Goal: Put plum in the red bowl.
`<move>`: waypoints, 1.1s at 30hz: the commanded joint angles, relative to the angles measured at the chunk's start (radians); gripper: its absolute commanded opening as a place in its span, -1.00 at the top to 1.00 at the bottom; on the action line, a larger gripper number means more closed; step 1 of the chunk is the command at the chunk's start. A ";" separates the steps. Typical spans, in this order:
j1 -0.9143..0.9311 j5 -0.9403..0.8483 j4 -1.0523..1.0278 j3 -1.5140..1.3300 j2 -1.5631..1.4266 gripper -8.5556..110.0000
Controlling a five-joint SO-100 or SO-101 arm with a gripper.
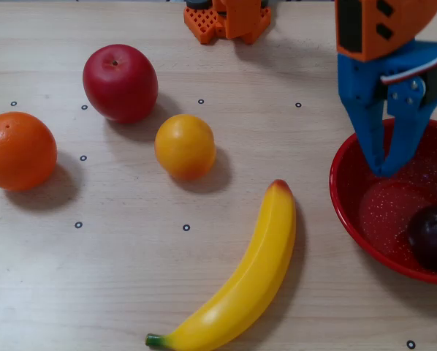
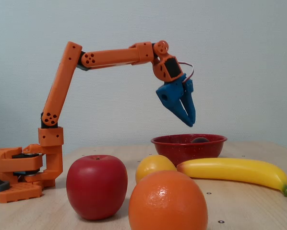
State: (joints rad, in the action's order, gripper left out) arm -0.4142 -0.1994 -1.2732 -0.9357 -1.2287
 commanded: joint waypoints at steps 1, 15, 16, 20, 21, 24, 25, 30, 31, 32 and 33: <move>0.035 -0.005 -0.014 0.081 -0.183 0.86; 0.115 -0.018 -0.017 -0.161 -0.419 0.86; 0.121 -0.018 -0.017 -0.189 -0.442 0.86; 0.147 -0.014 -0.011 -0.299 -0.543 0.86; 0.155 -0.015 -0.008 -0.328 -0.569 0.86; 0.178 -0.014 -0.005 -0.407 -0.646 0.86; 0.186 -0.014 -0.006 -0.431 -0.673 0.86; 0.222 -0.012 -0.012 -0.558 -0.805 0.86; 0.230 -0.012 -0.014 -0.580 -0.830 0.86; 0.239 -0.014 -0.015 -0.600 -0.851 0.86; 0.250 -0.014 -0.018 -0.617 -0.870 0.86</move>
State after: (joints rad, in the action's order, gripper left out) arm -0.1979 -0.1994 -1.2885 -1.5800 -1.9819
